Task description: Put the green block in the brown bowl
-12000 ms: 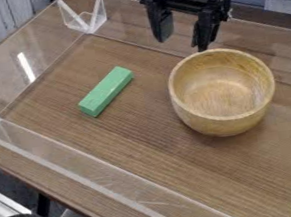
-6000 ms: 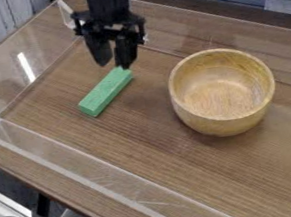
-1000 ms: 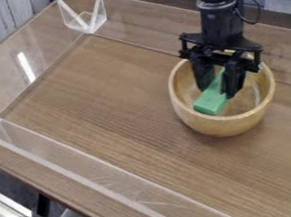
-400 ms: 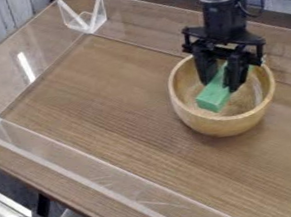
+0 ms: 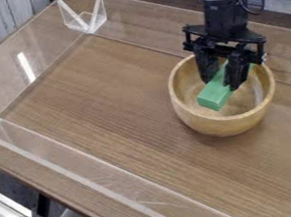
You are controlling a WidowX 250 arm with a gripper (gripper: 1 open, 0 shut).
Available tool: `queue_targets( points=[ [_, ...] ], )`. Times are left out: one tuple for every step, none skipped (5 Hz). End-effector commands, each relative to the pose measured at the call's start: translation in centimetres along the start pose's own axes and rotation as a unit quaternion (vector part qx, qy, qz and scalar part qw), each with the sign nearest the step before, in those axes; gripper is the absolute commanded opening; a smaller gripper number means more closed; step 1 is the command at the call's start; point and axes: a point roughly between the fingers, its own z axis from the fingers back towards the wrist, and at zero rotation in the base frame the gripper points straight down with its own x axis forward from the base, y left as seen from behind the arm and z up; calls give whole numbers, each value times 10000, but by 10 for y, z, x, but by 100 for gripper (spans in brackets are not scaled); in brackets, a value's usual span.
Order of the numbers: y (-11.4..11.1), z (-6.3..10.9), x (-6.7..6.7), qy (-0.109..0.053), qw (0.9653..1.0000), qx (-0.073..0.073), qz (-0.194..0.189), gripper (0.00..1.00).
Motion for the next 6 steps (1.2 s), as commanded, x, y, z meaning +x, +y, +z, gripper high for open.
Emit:
queue_targets(
  points=[
    [-2, 23, 11, -418, 9991, 48, -50, 0],
    [0, 19, 12, -368, 9993, 53, -31, 0],
    [1, 15, 13, -318, 9995, 58, -11, 0],
    [2, 11, 14, -269, 9996, 63, 8, 0],
    [3, 9, 15, -232, 9997, 64, 25, 0],
    [3, 10, 14, -204, 9998, 67, 44, 100]
  ],
)
